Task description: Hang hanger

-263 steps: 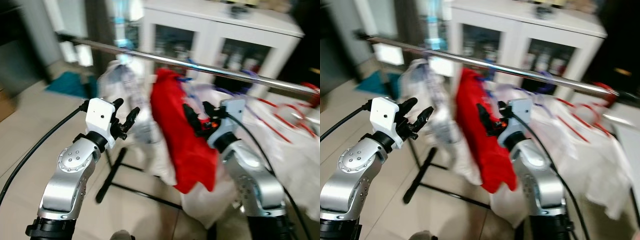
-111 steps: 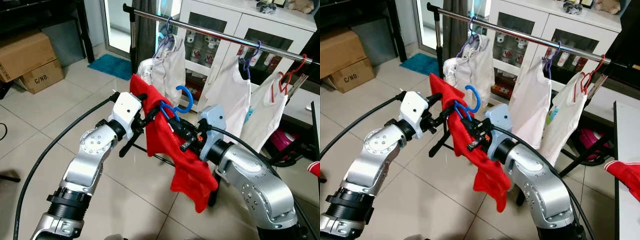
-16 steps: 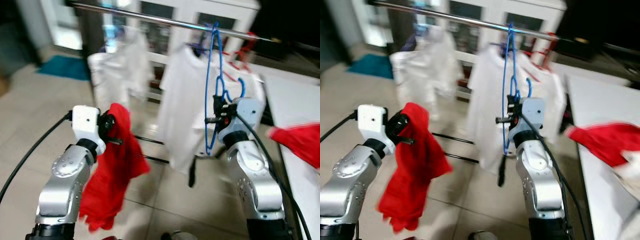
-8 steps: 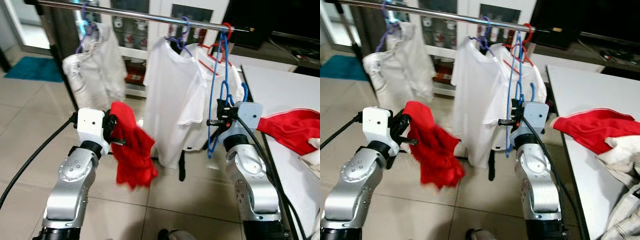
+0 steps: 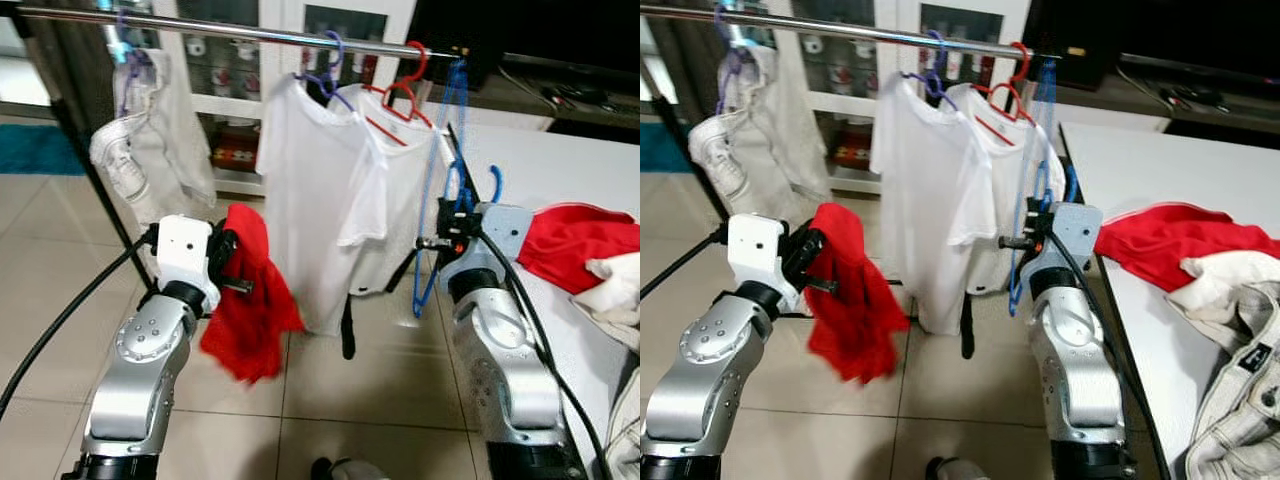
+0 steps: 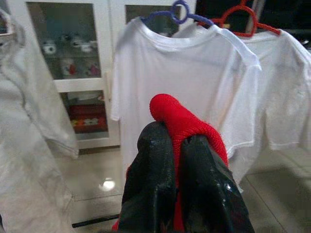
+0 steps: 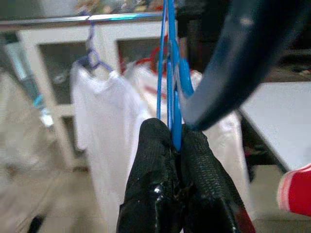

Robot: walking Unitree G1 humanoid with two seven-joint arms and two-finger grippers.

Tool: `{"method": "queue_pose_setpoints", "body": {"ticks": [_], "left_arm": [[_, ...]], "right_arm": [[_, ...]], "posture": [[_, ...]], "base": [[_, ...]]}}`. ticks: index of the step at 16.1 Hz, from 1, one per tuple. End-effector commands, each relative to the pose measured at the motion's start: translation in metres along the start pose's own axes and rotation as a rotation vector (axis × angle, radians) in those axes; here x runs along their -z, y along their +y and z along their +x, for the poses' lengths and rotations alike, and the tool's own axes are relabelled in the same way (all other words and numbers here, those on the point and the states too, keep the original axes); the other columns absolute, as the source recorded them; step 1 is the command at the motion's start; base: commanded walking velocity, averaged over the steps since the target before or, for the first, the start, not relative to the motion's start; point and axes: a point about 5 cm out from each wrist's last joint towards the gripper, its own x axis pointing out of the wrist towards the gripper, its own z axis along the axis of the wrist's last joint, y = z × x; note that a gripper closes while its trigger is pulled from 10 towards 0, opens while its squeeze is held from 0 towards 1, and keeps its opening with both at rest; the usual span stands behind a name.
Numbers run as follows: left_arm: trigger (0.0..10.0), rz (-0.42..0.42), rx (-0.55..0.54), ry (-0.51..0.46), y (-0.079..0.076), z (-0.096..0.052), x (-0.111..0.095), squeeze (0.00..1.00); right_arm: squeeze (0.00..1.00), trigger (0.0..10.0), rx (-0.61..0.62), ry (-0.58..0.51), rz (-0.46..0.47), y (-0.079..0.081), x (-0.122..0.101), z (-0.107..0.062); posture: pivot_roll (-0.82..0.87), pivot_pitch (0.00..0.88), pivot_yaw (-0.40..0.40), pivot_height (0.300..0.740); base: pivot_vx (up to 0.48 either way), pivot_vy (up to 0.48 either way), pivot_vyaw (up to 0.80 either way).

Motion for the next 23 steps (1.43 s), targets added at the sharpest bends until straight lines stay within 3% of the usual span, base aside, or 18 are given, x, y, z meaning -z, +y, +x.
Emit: {"method": "queue_pose_setpoints", "body": {"ticks": [1,3,12,15,16,19,23], "left_arm": [[10.0,0.014,0.035,-0.027,-0.005,0.001,-0.006,0.00],[10.0,0.023,0.052,-0.016,-0.006,0.001,-0.005,0.00],[10.0,0.028,0.073,-0.011,-0.010,0.003,-0.003,0.00],[10.0,0.025,0.070,-0.007,-0.010,0.003,-0.003,0.00],[10.0,0.026,0.069,-0.007,-0.010,0.003,-0.003,0.00],[10.0,0.024,0.063,-0.006,-0.010,0.003,-0.002,0.00],[10.0,0.020,0.059,-0.010,-0.010,0.003,-0.002,0.00]], "right_arm": [[0.00,10.0,-0.072,0.040,0.023,0.006,0.002,-0.005],[0.00,10.0,-0.119,0.111,0.025,0.009,0.012,-0.012],[0.00,10.0,-0.161,0.193,0.084,0.012,0.017,-0.019],[0.00,10.0,-0.087,0.125,-0.075,0.006,0.011,-0.015],[0.00,10.0,-0.073,0.107,-0.083,0.004,0.009,-0.014],[0.00,10.0,-0.043,0.112,-0.005,-0.001,0.008,-0.013],[0.00,10.0,-0.041,0.111,0.012,0.001,0.010,-0.014]], "posture": [[-0.04,0.015,-0.075,0.740],[-0.03,0.006,-0.063,0.740],[-0.04,0.000,-0.060,0.740],[-0.04,0.000,-0.062,0.740],[-0.04,0.000,-0.063,0.740],[-0.04,0.000,-0.063,0.740],[-0.04,0.000,-0.062,0.740]], "base": [[0.000,0.000,-0.80],[0.000,0.000,-0.80],[0.000,0.000,-0.80],[0.000,0.000,-0.80],[0.000,0.000,-0.80],[0.000,0.000,-0.79],[0.000,0.000,-0.78]]}}
